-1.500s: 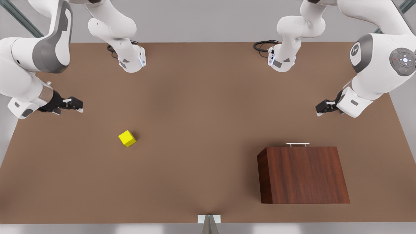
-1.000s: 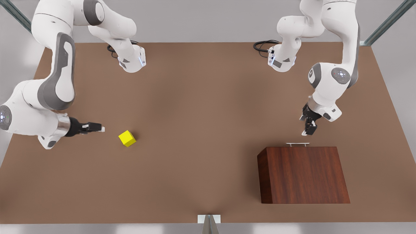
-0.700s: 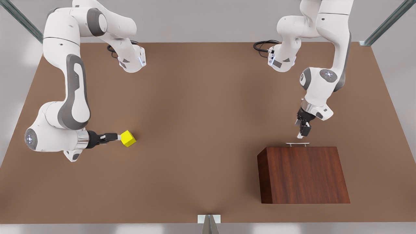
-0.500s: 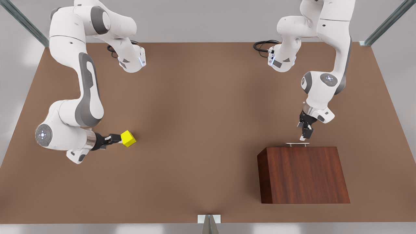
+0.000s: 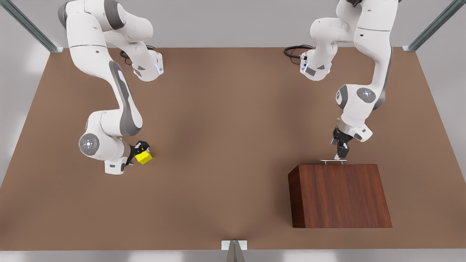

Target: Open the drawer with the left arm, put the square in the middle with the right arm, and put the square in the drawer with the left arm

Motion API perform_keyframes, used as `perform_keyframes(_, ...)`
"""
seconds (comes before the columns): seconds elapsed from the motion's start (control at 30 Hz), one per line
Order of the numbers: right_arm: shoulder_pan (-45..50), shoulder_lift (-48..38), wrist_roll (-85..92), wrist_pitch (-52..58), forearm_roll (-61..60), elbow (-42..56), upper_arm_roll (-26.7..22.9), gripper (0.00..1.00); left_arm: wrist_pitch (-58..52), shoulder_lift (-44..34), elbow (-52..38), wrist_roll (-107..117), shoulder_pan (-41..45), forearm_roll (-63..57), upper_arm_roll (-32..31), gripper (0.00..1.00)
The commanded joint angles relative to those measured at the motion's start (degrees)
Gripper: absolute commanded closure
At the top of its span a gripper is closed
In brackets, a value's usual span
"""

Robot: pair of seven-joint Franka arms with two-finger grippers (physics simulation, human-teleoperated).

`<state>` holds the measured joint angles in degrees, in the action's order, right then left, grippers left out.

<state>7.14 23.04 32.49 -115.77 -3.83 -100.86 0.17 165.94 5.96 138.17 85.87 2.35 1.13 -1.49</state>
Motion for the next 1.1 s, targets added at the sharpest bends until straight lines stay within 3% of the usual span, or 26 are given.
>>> perform_keyframes(0.0, 0.15, 0.33, -1.63, -0.77, 0.84, -0.22, 0.01, 0.0, 0.08, 0.02, 0.0, 0.0, 0.03, 0.01, -0.01, 0.0)
perform_keyframes(0.03, 0.15, 0.07, -8.57, -0.6, 2.16, -2.06, 0.19, 0.0, 0.08, 0.37, -0.35, 0.0, 0.03, 0.01, -0.01, 0.0)
perform_keyframes(0.3, -0.55, 1.48, -12.53, -0.68, -2.94, -6.63, -0.17, 0.0, 0.7, 2.04, -1.32, 0.0, -0.76, -0.43, -0.01, 0.0)
perform_keyframes(1.07, -0.72, 5.52, -8.84, -9.56, 4.53, -10.59, -0.34, 0.0, 0.08, 3.01, -1.67, 0.0, -1.2, -0.34, 0.08, 0.0)
